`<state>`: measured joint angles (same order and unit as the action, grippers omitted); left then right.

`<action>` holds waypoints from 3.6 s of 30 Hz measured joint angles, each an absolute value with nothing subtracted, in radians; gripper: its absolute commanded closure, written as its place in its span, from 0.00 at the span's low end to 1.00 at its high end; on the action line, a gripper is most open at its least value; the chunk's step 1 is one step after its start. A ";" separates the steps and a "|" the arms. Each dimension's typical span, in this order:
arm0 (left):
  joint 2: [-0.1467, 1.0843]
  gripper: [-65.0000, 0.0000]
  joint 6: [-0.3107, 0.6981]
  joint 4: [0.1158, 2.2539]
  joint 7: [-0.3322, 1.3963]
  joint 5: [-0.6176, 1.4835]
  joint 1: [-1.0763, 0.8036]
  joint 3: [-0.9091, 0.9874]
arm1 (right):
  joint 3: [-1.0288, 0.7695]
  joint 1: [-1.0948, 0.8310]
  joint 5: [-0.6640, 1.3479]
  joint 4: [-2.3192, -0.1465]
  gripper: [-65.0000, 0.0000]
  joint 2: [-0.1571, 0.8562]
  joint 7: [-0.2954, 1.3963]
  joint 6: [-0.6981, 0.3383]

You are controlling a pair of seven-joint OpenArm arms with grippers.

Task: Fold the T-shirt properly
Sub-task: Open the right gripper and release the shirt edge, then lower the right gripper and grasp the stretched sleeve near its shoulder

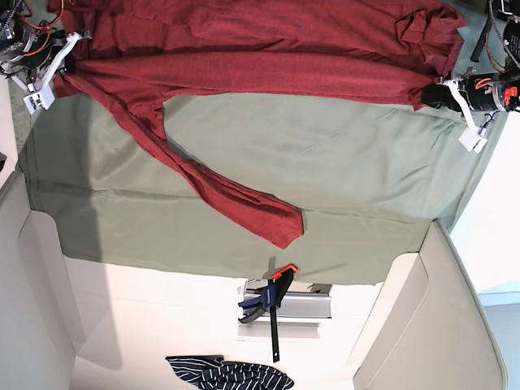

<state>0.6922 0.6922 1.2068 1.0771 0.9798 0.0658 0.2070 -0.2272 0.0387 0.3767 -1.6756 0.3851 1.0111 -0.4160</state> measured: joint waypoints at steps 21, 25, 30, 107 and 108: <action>0.681 0.72 0.686 1.342 1.077 0.778 0.061 0.207 | -0.227 0.043 0.220 -1.676 0.45 0.385 0.950 -0.379; 0.682 0.72 0.629 1.476 1.073 0.661 0.061 0.207 | -0.227 0.044 0.204 -1.676 0.45 0.385 0.931 -0.370; 0.682 0.72 0.583 1.530 1.033 0.580 0.061 0.207 | -0.227 0.060 0.201 -1.675 0.45 0.385 0.902 -0.369; 0.576 0.72 0.584 1.530 0.964 0.575 -0.069 0.209 | 0.002 0.742 -0.337 -0.643 0.32 -0.047 0.474 0.125; 0.576 0.72 0.584 1.530 0.964 0.576 -0.069 0.209 | 0.023 0.740 -0.357 -0.646 0.32 -0.045 0.480 0.153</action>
<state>0.5758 0.5842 1.5303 0.9638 0.5758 -0.0689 0.2089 0.0235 0.7399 -0.3569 -0.6464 -0.0448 0.4805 0.1528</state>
